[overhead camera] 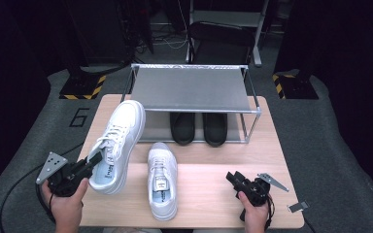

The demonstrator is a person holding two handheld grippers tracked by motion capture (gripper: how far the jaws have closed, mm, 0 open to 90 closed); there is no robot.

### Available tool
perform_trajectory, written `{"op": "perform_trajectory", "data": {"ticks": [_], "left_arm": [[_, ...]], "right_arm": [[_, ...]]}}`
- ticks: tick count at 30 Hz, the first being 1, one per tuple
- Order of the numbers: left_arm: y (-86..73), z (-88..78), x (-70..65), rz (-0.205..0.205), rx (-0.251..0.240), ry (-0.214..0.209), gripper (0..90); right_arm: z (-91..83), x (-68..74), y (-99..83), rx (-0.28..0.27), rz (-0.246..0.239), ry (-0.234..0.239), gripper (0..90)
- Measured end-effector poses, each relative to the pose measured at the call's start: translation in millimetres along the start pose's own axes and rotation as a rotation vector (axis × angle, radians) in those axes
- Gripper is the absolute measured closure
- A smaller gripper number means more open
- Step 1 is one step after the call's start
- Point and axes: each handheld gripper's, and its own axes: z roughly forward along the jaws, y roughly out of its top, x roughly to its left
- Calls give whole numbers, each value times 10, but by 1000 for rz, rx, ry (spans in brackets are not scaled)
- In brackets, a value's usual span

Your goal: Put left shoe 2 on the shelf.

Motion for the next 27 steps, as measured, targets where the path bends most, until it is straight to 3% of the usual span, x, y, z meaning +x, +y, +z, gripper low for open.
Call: {"op": "perform_trajectory", "data": {"ticks": [17, 27], "left_arm": [[158, 278, -78, -21, -7, -45, 821], [331, 510, -180, -7, -14, -72, 821]], "right_arm": [[-13, -25, 3, -7, 13, 1, 502], [-26, -44, 6, -9, 24, -3, 502]]}}
